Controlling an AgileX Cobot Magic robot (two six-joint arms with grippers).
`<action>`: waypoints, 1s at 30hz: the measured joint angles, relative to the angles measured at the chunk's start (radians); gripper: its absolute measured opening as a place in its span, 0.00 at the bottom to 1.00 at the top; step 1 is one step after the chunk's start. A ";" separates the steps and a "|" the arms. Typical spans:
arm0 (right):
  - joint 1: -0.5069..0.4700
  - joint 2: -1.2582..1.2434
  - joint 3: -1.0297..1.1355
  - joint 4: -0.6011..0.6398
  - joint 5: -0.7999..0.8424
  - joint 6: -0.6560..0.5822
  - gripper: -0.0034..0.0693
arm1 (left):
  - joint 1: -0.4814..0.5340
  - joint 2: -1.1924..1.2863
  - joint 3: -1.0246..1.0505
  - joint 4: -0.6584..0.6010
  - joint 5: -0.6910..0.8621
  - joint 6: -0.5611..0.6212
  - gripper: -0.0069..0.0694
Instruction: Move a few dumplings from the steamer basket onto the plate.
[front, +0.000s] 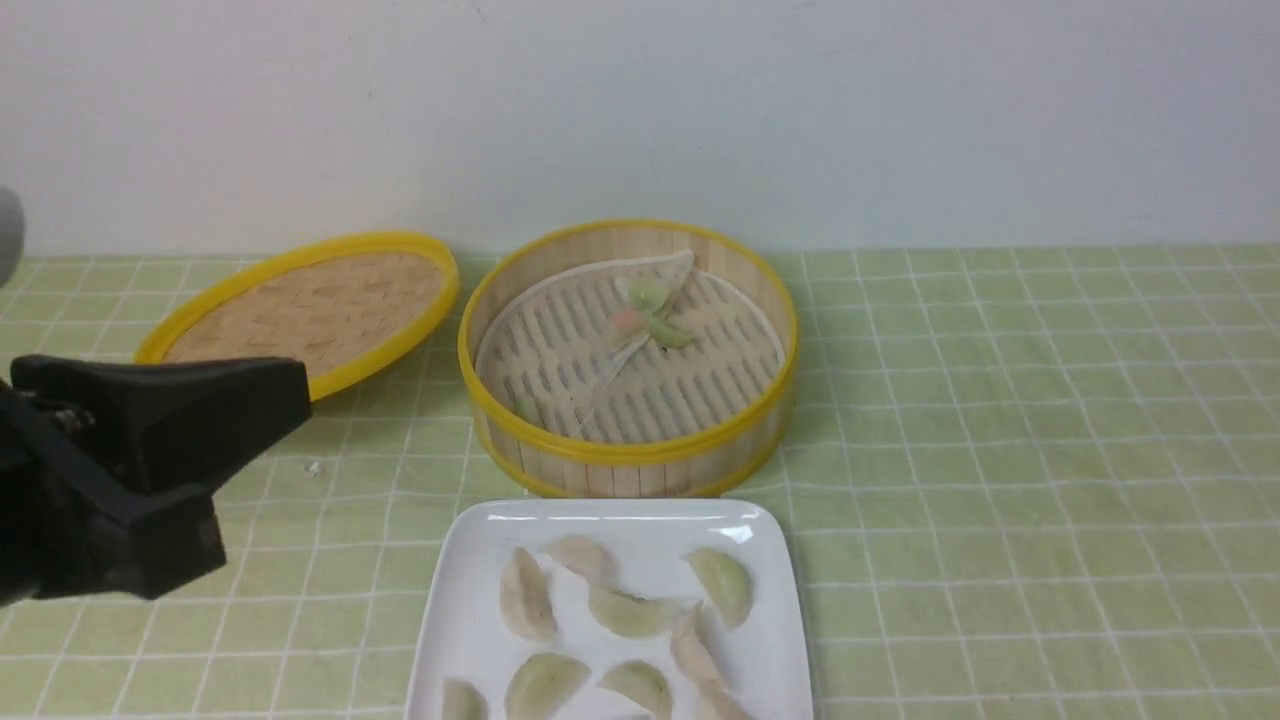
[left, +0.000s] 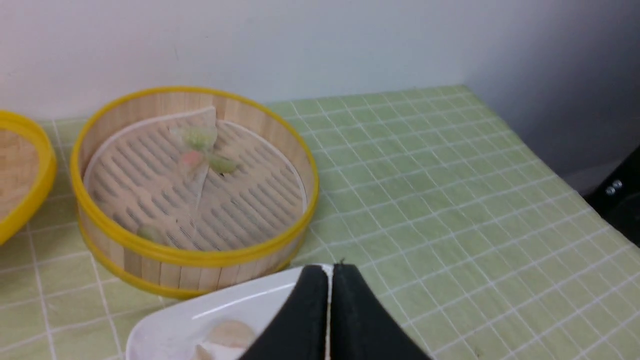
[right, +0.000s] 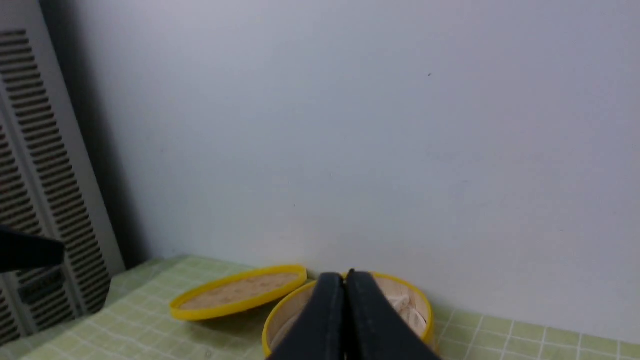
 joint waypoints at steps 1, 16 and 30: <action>0.000 -0.009 0.014 -0.006 -0.008 0.002 0.03 | 0.000 0.002 0.000 0.000 -0.003 0.000 0.08; 0.000 -0.063 0.089 -0.001 -0.073 0.021 0.03 | 0.000 0.019 0.001 0.001 -0.016 0.008 0.08; 0.000 -0.063 0.089 0.000 -0.073 0.021 0.03 | 0.000 0.020 0.001 0.000 -0.009 0.008 0.08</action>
